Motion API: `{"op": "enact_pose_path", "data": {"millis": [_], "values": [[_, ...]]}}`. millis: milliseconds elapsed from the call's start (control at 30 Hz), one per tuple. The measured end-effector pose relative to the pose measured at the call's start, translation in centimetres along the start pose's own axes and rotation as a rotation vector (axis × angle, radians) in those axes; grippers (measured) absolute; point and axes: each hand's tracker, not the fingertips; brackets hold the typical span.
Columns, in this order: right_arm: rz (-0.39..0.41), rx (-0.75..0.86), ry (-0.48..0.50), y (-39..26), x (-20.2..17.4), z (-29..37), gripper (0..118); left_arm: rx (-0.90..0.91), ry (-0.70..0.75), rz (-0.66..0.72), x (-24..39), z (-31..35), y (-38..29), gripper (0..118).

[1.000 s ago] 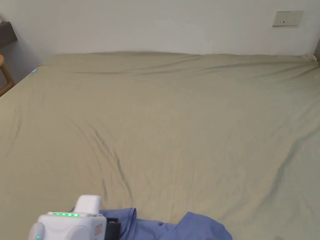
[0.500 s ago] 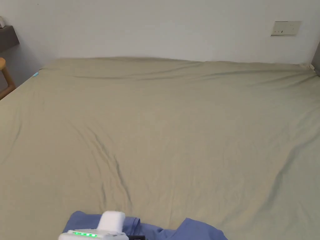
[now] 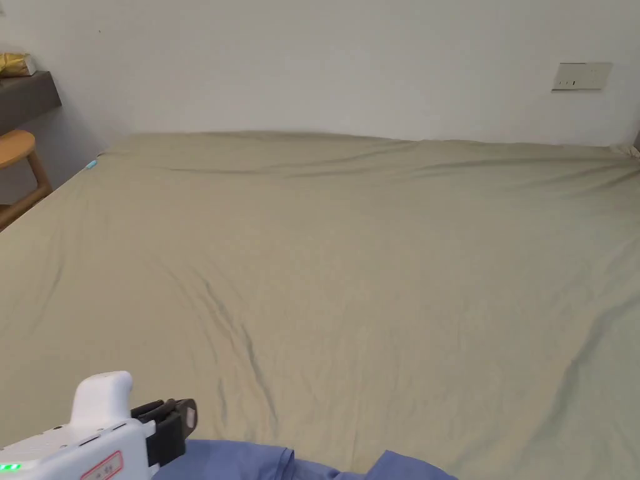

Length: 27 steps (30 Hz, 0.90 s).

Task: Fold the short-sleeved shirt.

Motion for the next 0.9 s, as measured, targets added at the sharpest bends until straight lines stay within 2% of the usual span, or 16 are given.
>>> {"op": "enact_pose_path", "data": {"millis": [133, 233, 300, 333, 467, 500, 567, 633, 700, 800, 867, 900], "values": [[0.018, 0.002, -0.003, 0.2, 0.0, 0.0, 6, -0.046, -0.024, 0.101, -6.3, -1.4, -1.2, 3], [0.014, -0.009, -0.008, 0.2, 0.2, -0.1, 6, -0.176, -0.082, 0.180, -12.1, -3.6, -1.9, 3], [0.008, -0.016, -0.010, -0.1, 0.5, -0.2, 6, -0.254, -0.081, 0.209, -13.7, -4.3, -2.3, 4], [0.005, -0.018, -0.013, -0.2, 0.6, -0.3, 6, -0.288, -0.096, 0.233, -15.3, -5.0, -2.6, 7], [0.000, -0.040, -0.026, -0.5, 0.7, -0.8, 6, -0.427, -0.278, 0.448, -20.0, -7.8, -4.4, 89], [0.003, -0.043, -0.031, -0.6, 0.7, -0.9, 6, -0.456, -0.357, 0.492, -20.2, -8.5, -5.0, 95], [0.011, -0.052, -0.043, -0.6, 0.7, -1.1, 6, -0.470, -0.436, 0.497, -18.8, -9.3, -5.6, 95], [0.020, -0.057, -0.059, -0.7, 0.7, -1.2, 6, -0.411, -0.470, 0.460, -18.6, -9.8, -4.9, 95], [0.021, -0.061, -0.069, -0.9, 0.8, -1.2, 6, -0.402, -0.506, 0.537, -19.3, -11.1, -4.9, 95], [0.014, -0.076, -0.077, -1.2, 0.9, -1.4, 6, -0.488, -0.662, 0.676, -18.8, -14.0, -6.7, 95], [0.022, -0.086, -0.086, -1.4, 0.8, -1.5, 6, -0.494, -0.744, 0.701, -17.8, -14.9, -7.3, 95], [0.029, -0.090, -0.090, -1.5, 0.8, -1.5, 6, -0.494, -0.736, 0.673, -17.2, -14.9, -7.3, 95]]}}
